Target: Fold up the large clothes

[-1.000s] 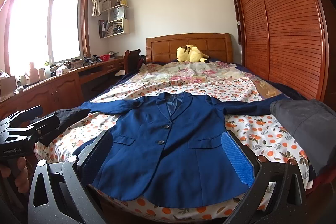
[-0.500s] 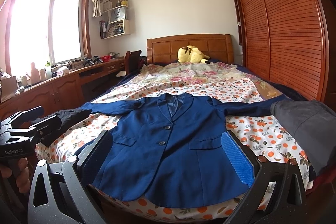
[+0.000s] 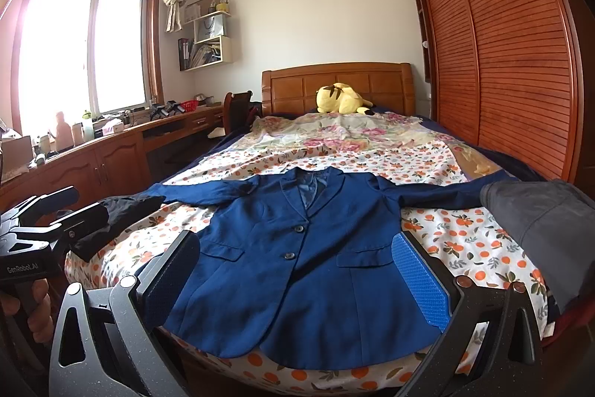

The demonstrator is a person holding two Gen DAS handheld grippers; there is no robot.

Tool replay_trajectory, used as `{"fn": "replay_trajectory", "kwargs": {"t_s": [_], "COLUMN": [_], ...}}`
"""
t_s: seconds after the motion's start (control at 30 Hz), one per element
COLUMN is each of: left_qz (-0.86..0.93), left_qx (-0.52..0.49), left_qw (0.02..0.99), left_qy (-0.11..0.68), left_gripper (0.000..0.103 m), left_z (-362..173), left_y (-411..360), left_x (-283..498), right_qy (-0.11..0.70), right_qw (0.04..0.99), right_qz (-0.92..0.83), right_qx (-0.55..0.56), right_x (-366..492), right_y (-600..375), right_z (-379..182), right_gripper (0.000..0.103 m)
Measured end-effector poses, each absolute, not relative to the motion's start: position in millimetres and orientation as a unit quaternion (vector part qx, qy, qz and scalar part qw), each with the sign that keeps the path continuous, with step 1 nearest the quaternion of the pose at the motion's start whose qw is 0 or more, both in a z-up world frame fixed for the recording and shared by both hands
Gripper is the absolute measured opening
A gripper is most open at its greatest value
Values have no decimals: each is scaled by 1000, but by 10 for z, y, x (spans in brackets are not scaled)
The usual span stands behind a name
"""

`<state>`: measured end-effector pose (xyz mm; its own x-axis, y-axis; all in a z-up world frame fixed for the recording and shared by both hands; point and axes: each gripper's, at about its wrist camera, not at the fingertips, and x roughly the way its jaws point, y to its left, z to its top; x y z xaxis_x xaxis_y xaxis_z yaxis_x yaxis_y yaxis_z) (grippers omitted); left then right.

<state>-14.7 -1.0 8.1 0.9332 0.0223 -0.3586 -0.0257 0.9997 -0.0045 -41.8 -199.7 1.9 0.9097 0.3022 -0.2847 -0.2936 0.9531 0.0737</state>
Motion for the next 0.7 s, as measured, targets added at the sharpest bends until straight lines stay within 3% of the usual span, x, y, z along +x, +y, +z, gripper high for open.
{"fn": "replay_trajectory", "kwargs": {"t_s": [0.43, 0.7], "left_qz": [15, 33], "left_qx": [-2, -7], "left_qw": [981, 973], "left_qy": [192, 228], "left_gripper": [103, 103], "left_z": [40, -254], "left_y": [11, 175], "left_x": [-113, 129], "right_qy": [155, 178], "right_qw": [975, 968], "right_qz": [157, 176], "right_qx": [9, -4], "right_x": [-362, -139], "right_y": [-1985, -1947], "right_z": [-1, -91], "right_gripper": [103, 103]}}
